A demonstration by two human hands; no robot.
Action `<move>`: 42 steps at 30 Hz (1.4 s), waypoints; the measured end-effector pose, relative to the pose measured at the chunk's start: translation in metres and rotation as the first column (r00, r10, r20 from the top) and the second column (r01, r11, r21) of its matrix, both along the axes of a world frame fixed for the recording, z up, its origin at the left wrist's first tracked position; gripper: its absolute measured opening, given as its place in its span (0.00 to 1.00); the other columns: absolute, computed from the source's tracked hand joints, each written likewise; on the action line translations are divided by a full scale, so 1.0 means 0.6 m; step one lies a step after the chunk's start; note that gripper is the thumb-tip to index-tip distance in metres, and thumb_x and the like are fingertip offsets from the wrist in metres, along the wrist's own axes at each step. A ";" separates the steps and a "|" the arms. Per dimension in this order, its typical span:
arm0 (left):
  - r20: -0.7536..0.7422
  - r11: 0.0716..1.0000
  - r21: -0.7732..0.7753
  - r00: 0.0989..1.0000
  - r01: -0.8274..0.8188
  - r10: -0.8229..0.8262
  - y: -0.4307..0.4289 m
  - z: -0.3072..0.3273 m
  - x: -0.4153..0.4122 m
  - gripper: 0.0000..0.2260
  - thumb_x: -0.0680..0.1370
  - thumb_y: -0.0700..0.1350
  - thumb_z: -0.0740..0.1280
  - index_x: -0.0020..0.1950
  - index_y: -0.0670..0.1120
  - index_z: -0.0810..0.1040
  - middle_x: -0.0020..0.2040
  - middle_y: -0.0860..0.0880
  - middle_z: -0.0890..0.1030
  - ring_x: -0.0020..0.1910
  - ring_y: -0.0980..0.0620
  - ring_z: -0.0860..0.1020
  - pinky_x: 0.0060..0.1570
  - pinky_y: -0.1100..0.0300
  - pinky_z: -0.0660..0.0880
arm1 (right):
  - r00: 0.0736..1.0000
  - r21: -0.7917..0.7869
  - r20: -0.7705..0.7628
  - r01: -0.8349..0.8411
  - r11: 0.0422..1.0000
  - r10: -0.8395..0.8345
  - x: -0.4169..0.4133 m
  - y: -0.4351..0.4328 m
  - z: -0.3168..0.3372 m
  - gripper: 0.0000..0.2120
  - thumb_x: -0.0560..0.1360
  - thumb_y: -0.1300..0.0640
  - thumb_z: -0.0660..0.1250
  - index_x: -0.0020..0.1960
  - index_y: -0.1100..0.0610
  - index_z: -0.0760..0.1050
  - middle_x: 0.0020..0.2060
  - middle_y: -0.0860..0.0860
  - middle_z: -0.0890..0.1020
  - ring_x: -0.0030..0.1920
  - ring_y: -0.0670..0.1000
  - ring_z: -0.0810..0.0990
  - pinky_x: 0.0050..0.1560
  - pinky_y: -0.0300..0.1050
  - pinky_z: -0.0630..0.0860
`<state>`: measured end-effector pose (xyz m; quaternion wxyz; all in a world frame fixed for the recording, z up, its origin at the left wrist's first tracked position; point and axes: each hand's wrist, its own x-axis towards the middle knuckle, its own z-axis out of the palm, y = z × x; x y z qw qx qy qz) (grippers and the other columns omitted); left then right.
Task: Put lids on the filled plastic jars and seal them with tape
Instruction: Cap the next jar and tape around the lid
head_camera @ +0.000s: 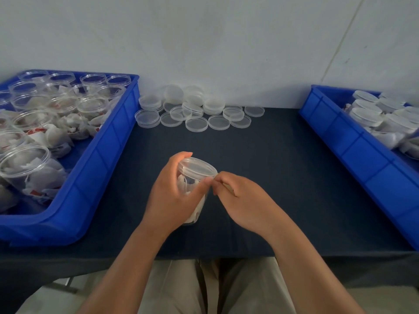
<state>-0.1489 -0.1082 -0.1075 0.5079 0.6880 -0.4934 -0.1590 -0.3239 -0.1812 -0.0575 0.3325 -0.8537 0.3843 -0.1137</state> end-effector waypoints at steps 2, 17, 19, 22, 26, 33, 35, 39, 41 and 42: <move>0.005 1.000 0.000 1.000 0.003 -0.003 0.001 -0.002 0.003 0.28 0.73 0.73 0.67 0.71 0.72 0.62 0.62 0.74 0.72 0.63 0.71 0.73 0.54 0.68 0.72 | 1.000 -0.011 -0.007 0.004 1.000 -0.004 0.001 -0.001 -0.001 0.13 0.87 0.44 0.56 0.44 0.37 0.70 0.39 0.46 0.81 0.42 0.44 0.79 0.36 0.37 0.72; -0.224 0.980 0.001 0.955 0.198 -0.193 -0.011 0.009 0.033 0.16 0.82 0.54 0.70 0.68 0.65 0.73 0.58 0.63 0.81 0.57 0.60 0.82 0.48 0.70 0.78 | 0.997 0.008 -0.078 -0.025 1.000 0.025 -0.043 -0.044 0.001 0.14 0.82 0.32 0.54 0.65 0.29 0.71 0.50 0.36 0.82 0.48 0.37 0.79 0.46 0.39 0.73; -0.255 0.972 0.004 0.940 0.234 -0.226 -0.018 0.008 0.036 0.15 0.83 0.50 0.69 0.68 0.62 0.74 0.57 0.61 0.83 0.57 0.58 0.83 0.50 0.69 0.78 | 0.994 0.003 -0.097 -0.050 0.999 0.050 -0.052 -0.053 0.006 0.13 0.84 0.35 0.54 0.67 0.28 0.70 0.47 0.33 0.80 0.48 0.33 0.78 0.43 0.38 0.72; -0.304 0.957 0.020 0.914 0.288 -0.269 -0.021 0.009 0.039 0.13 0.84 0.53 0.67 0.69 0.59 0.75 0.56 0.60 0.83 0.55 0.59 0.84 0.50 0.72 0.76 | 0.992 -0.003 -0.111 -0.061 0.998 0.060 -0.058 -0.061 0.004 0.15 0.85 0.37 0.55 0.71 0.28 0.67 0.44 0.28 0.78 0.45 0.30 0.76 0.40 0.36 0.69; -0.471 0.937 0.000 0.827 0.348 -0.307 -0.020 0.002 0.041 0.17 0.81 0.60 0.63 0.69 0.60 0.77 0.57 0.52 0.84 0.54 0.50 0.86 0.50 0.59 0.82 | 0.996 0.020 -0.083 -0.024 1.000 0.026 -0.045 -0.064 -0.014 0.19 0.83 0.33 0.56 0.73 0.28 0.64 0.43 0.40 0.80 0.45 0.39 0.80 0.44 0.37 0.71; -0.712 0.928 -0.076 0.631 0.365 -0.306 -0.019 -0.021 0.059 0.25 0.78 0.61 0.66 0.70 0.48 0.79 0.62 0.36 0.83 0.57 0.41 0.84 0.57 0.49 0.82 | 0.997 0.015 -0.022 -0.079 0.997 0.080 -0.010 -0.052 -0.029 0.26 0.80 0.28 0.52 0.77 0.25 0.58 0.43 0.35 0.78 0.44 0.33 0.77 0.45 0.35 0.70; -0.740 0.940 -0.058 0.617 0.337 -0.267 -0.016 -0.026 0.064 0.24 0.77 0.62 0.67 0.62 0.45 0.84 0.57 0.39 0.85 0.53 0.44 0.85 0.52 0.53 0.83 | 0.997 -0.003 -0.009 -0.076 0.997 0.076 -0.003 -0.045 -0.031 0.24 0.82 0.30 0.52 0.77 0.28 0.61 0.45 0.30 0.76 0.44 0.30 0.76 0.45 0.34 0.70; -0.476 0.979 0.006 0.862 0.204 -0.177 -0.013 -0.019 0.056 0.22 0.76 0.67 0.65 0.59 0.53 0.84 0.54 0.49 0.86 0.52 0.54 0.85 0.52 0.58 0.82 | 1.000 -0.060 0.012 -0.024 0.998 0.024 -0.002 -0.030 -0.036 0.23 0.84 0.33 0.53 0.78 0.33 0.65 0.40 0.25 0.76 0.44 0.27 0.75 0.40 0.31 0.68; -0.291 0.999 -0.023 0.956 0.028 -0.033 -0.005 -0.010 0.051 0.22 0.74 0.69 0.69 0.64 0.61 0.80 0.54 0.59 0.84 0.53 0.60 0.84 0.50 0.66 0.81 | 1.000 -0.073 0.025 0.020 0.997 -0.018 -0.006 -0.021 -0.037 0.24 0.83 0.33 0.53 0.78 0.34 0.66 0.40 0.30 0.78 0.44 0.28 0.76 0.40 0.32 0.69; -0.239 0.999 -0.044 0.971 -0.024 0.013 0.000 -0.007 0.047 0.22 0.75 0.68 0.70 0.67 0.63 0.78 0.54 0.62 0.84 0.53 0.62 0.83 0.49 0.68 0.80 | 0.999 -0.076 0.030 0.039 0.996 -0.037 -0.007 -0.016 -0.036 0.24 0.83 0.33 0.53 0.78 0.35 0.67 0.43 0.31 0.79 0.45 0.30 0.77 0.41 0.32 0.71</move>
